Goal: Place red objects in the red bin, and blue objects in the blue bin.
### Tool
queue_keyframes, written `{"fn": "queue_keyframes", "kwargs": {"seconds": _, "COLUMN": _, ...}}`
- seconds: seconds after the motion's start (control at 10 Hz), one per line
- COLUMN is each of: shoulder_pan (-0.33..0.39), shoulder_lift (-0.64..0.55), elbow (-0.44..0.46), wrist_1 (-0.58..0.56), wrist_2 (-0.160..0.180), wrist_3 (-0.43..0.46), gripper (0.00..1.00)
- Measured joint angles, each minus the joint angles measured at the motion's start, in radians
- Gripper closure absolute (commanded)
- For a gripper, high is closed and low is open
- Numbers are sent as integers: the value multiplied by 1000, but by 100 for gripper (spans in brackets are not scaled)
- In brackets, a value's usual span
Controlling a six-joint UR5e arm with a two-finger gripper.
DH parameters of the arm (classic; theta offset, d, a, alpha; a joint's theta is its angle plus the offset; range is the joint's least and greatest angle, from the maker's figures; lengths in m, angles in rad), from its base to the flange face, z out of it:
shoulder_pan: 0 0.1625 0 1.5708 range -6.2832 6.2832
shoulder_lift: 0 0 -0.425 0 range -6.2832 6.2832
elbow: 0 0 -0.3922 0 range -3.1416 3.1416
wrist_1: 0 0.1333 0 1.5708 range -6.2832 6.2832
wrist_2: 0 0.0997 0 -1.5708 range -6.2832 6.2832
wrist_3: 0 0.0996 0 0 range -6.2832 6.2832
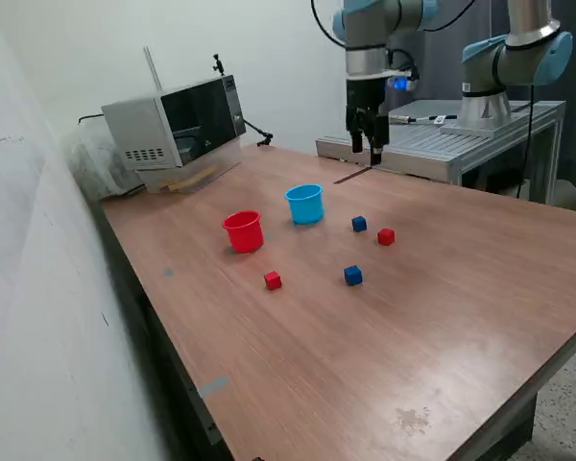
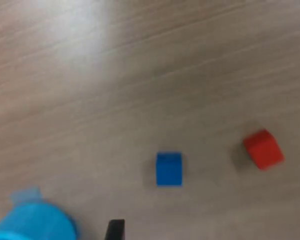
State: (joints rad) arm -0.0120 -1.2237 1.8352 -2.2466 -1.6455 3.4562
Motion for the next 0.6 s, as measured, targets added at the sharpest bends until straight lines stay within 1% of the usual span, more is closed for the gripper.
{"fn": "queue_keyframes", "kwargs": {"seconds": 0.3, "shoulder_pan": -9, "shoulder_lift": 70, "elbow": 23, "wrist_1": -67, "wrist_2": 0, "wrist_3": -2, "gripper": 0}}
{"fn": "queue_keyframes", "kwargs": {"seconds": 0.6, "shoulder_pan": -14, "shoulder_lift": 127, "elbow": 22, "wrist_1": -122, "wrist_2": 0, "wrist_3": -2, "gripper": 0}}
